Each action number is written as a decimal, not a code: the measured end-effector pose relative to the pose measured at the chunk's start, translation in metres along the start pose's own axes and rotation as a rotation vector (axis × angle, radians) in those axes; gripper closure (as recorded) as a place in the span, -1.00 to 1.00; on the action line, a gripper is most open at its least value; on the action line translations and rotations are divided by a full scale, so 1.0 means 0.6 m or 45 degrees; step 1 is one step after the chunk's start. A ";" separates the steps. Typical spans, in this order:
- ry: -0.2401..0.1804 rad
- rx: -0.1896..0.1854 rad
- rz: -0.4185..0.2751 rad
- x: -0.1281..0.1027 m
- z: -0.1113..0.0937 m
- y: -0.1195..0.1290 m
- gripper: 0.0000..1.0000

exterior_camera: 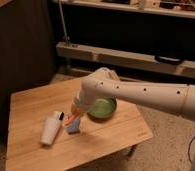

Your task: Place the pepper on the white sponge

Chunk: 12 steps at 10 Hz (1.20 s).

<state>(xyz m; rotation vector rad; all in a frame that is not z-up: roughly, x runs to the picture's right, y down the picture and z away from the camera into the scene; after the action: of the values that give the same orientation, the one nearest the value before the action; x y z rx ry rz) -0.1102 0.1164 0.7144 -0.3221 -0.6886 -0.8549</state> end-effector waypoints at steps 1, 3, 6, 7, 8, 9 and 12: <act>0.002 0.001 0.005 0.002 -0.001 0.002 1.00; 0.006 0.000 -0.007 0.000 0.000 0.000 1.00; 0.102 0.066 -0.253 0.004 -0.005 -0.026 1.00; 0.125 0.076 -0.403 0.002 -0.003 -0.047 1.00; 0.134 0.086 -0.565 -0.004 0.003 -0.071 1.00; 0.135 0.081 -0.738 -0.005 0.009 -0.092 1.00; 0.122 0.052 -1.003 -0.006 0.020 -0.123 1.00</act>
<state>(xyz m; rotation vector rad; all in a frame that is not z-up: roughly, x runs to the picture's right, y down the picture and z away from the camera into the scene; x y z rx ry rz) -0.1745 0.0787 0.7204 0.0456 -0.7476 -1.5888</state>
